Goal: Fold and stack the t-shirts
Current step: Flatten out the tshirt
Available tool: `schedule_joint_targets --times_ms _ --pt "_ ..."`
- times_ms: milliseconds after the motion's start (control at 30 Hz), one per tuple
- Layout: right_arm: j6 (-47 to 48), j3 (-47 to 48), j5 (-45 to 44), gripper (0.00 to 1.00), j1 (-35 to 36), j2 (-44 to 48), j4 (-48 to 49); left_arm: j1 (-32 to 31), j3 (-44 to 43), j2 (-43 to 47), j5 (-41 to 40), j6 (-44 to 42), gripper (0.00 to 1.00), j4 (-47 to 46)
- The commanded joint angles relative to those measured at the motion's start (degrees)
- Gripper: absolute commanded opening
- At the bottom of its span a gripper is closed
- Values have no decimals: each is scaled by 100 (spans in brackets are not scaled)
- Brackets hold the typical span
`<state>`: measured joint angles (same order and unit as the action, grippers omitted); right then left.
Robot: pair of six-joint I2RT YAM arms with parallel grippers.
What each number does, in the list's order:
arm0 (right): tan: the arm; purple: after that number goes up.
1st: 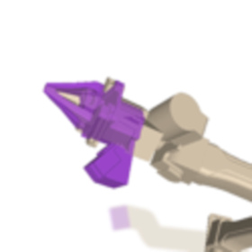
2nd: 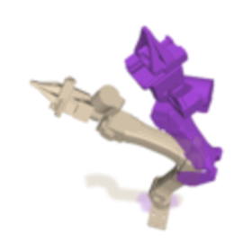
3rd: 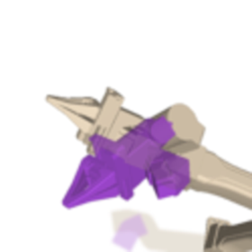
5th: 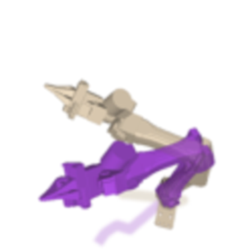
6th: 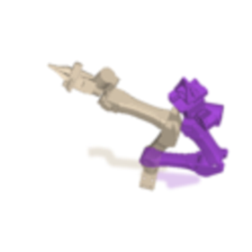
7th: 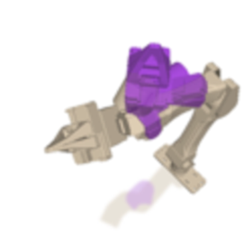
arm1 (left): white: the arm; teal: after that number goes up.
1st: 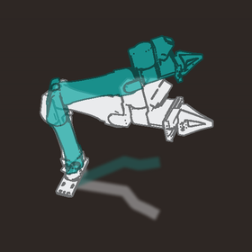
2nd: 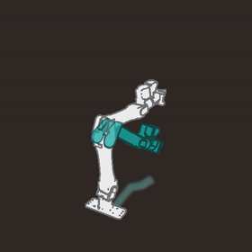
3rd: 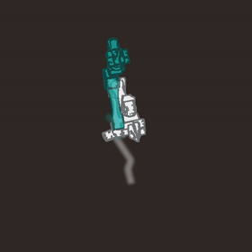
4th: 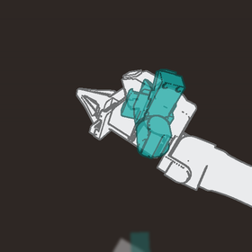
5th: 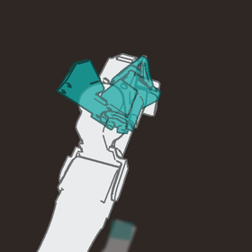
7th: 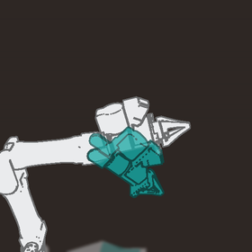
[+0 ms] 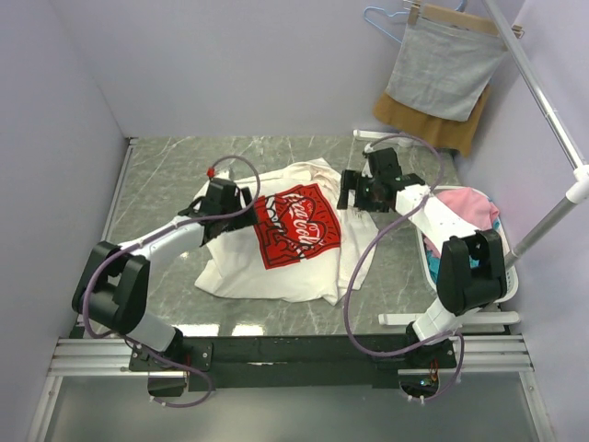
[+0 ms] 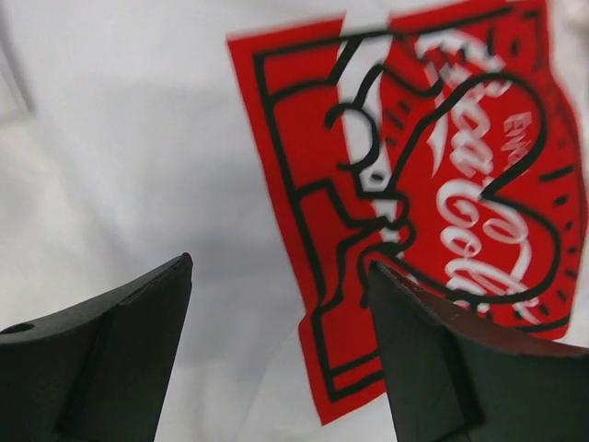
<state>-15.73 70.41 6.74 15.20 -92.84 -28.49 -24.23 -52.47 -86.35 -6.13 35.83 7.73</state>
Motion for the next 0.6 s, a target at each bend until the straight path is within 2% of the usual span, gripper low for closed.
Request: schedule_joint_targets --times_ms 0,133,267,567 --pt "-176 -519 538 99 53 152 379 15 368 -241 569 266 81 -403" --pt "-290 -1046 854 99 53 12 678 6 431 -514 307 319 81 -299" --pt "-457 -1135 899 97 44 -278 731 6 299 -682 -63 310 81 9" --pt "-747 -1539 214 92 44 -569 300 269 693 -585 -933 538 82 835"
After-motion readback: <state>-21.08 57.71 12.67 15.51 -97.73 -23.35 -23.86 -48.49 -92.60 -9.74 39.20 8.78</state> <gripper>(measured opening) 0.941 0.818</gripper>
